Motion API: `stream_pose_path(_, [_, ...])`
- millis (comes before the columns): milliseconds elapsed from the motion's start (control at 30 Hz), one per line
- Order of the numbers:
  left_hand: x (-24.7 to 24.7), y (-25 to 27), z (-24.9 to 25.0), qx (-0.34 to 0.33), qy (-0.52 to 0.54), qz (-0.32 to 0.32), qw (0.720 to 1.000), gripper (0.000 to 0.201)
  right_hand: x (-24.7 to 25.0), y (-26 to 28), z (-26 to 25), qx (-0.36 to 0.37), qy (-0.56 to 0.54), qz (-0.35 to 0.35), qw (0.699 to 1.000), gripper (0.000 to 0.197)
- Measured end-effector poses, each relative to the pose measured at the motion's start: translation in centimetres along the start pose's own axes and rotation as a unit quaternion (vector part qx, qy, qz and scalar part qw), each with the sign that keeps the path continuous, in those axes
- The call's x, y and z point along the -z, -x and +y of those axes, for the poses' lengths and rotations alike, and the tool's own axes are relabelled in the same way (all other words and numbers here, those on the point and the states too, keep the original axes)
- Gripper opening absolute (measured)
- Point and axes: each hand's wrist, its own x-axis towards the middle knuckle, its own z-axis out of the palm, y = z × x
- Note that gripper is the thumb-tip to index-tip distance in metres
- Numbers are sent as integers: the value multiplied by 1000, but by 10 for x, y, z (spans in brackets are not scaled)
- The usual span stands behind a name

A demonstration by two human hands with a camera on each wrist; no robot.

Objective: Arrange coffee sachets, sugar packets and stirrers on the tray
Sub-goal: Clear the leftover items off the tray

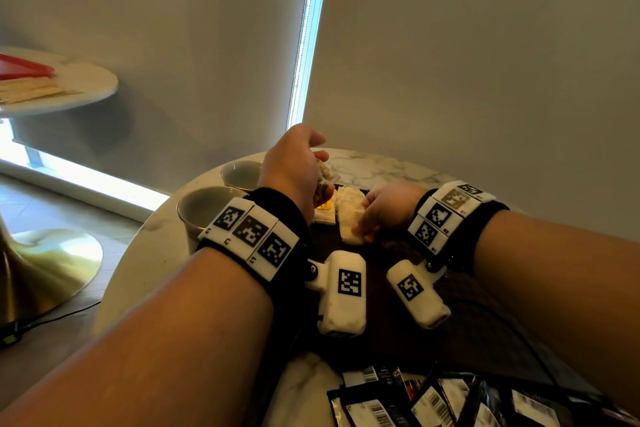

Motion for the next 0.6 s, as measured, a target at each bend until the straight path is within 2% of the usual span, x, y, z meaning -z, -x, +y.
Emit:
stream_pose_path(133, [0,1,1,6,6,-3,1000,24,1,6,1,-11,-54,-7,998,9])
stream_pose_path(267, [0,2,1,8,10,-5,1000,26,5,13,0,-37,-94,-9,995,8])
stream_pose_path(367, [0,3,0,5,12,-5,1000,27,9,11,6,13,-90,21,996,15])
stream_pose_path(433, [0,3,1,3,13,-5,1000,27,9,12,8,53,-123,-4,991,13])
stream_pose_path(500, [0,4,1,5,16,-5,1000,28,6,12,10,55,-141,-44,987,13])
stream_pose_path(600, [0,4,1,6,19,-7,1000,26,2,11,12,51,-129,-56,989,13])
